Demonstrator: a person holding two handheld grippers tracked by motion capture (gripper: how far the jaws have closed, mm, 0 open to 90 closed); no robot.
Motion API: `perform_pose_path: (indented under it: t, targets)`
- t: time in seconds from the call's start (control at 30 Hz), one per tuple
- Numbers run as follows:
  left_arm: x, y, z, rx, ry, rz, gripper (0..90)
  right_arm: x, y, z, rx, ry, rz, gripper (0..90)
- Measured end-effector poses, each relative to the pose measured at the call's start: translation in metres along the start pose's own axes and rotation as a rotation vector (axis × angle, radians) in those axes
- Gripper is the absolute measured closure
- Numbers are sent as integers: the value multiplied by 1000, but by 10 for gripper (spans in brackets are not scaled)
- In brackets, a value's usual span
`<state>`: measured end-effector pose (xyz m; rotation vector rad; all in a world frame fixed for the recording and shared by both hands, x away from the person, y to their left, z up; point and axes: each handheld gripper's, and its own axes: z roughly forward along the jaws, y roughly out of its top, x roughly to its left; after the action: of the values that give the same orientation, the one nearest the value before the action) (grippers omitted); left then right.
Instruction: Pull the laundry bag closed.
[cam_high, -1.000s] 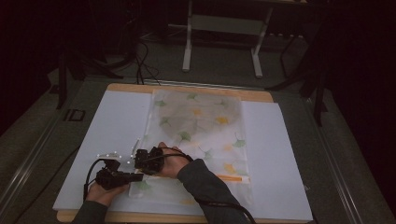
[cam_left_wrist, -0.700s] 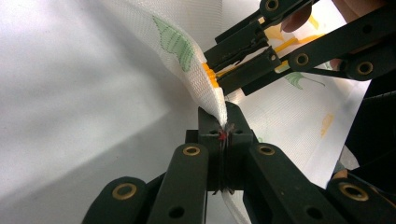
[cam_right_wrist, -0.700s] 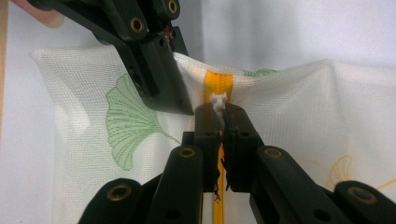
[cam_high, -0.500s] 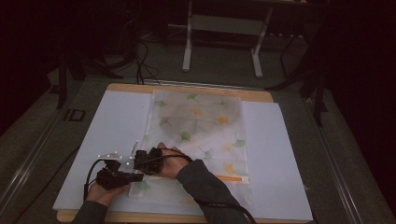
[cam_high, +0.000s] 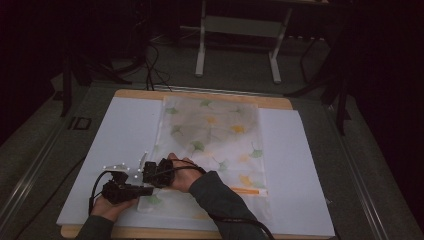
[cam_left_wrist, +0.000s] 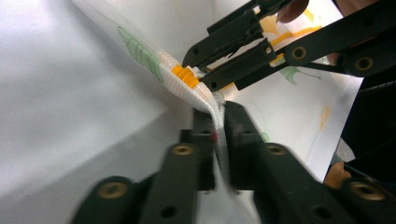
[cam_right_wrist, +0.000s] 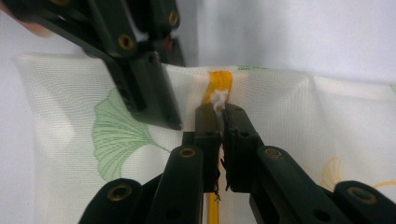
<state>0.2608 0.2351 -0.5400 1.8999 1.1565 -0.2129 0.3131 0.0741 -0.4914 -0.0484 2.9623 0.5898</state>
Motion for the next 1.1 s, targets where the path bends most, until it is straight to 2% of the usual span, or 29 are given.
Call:
perform_pose_path:
  t: [0.23,0.27,0.33,0.53,0.57,0.63,1.1]
  targets:
    - [-4,1,-1,-4,18,21,893,2,0,3,25,-8,-17,864]
    - [-4,1,-1,-7,14,23,894,3,0,4,31,-9,-20,900]
    - [-5,2,-2,-8,18,24,895,3,0,5,34,-10,-21,900]
    - [-4,1,-3,-29,4,20,895,2,-1,3,31,-5,-16,900]
    - [-3,2,-5,-44,-12,13,895,2,-2,2,29,-5,-16,900]
    - [-2,1,-6,-54,-17,9,895,1,-4,1,20,1,-8,900]
    - [0,1,-7,-50,-14,-5,894,1,-13,-3,30,-10,-16,900]
